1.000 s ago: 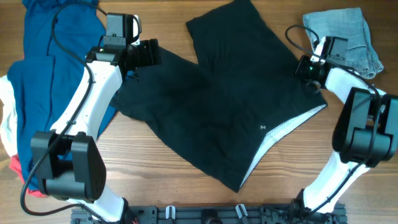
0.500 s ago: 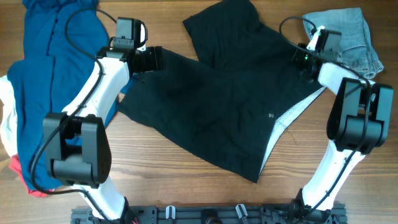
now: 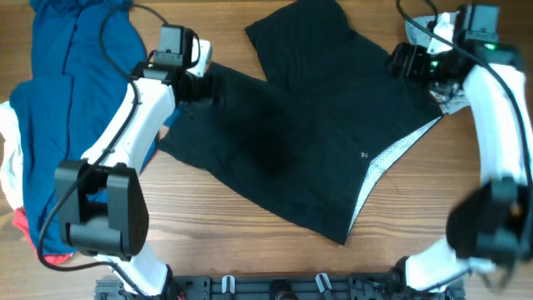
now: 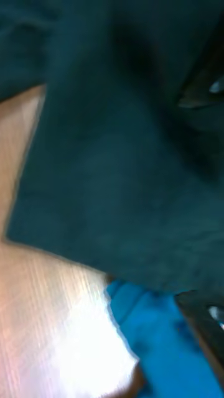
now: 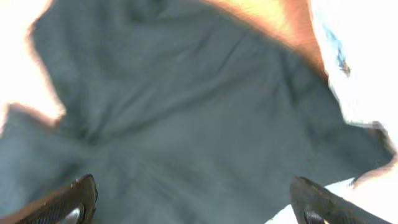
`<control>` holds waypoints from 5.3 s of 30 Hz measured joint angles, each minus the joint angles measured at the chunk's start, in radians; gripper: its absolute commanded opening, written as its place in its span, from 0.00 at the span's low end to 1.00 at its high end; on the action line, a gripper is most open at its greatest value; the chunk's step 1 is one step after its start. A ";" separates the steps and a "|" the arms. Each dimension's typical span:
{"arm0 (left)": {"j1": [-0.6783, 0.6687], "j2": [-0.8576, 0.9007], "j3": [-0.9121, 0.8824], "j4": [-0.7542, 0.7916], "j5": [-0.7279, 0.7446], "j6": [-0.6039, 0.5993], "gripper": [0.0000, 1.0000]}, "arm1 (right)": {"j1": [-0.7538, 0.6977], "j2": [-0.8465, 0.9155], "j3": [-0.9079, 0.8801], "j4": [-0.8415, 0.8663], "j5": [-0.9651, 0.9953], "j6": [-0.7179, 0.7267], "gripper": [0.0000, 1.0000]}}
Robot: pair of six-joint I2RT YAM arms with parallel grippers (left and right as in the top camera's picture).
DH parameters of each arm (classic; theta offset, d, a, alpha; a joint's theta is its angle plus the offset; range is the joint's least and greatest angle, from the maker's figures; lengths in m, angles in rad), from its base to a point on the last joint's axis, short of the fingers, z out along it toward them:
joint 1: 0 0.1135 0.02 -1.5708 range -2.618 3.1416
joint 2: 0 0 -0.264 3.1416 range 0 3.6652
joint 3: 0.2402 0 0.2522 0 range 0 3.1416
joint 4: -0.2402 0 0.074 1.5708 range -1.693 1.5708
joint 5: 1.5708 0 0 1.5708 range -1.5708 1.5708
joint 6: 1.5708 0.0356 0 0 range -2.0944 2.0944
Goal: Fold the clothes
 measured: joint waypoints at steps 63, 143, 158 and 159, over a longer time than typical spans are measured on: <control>0.097 -0.046 0.004 -0.237 0.043 -0.145 1.00 | -0.214 -0.110 -0.819 0.190 -0.002 0.465 0.09; 0.090 0.028 0.003 0.149 -0.159 -0.367 0.92 | -0.072 -0.542 -0.455 -0.076 -0.019 0.150 0.82; 0.092 -0.700 -0.002 -0.629 -0.049 -0.506 0.89 | -0.071 -0.789 -0.431 -0.468 -0.190 0.172 0.96; 0.092 -0.705 -0.029 -0.638 -0.051 -0.533 0.87 | -0.071 -0.789 -0.431 -0.475 -0.146 0.206 0.96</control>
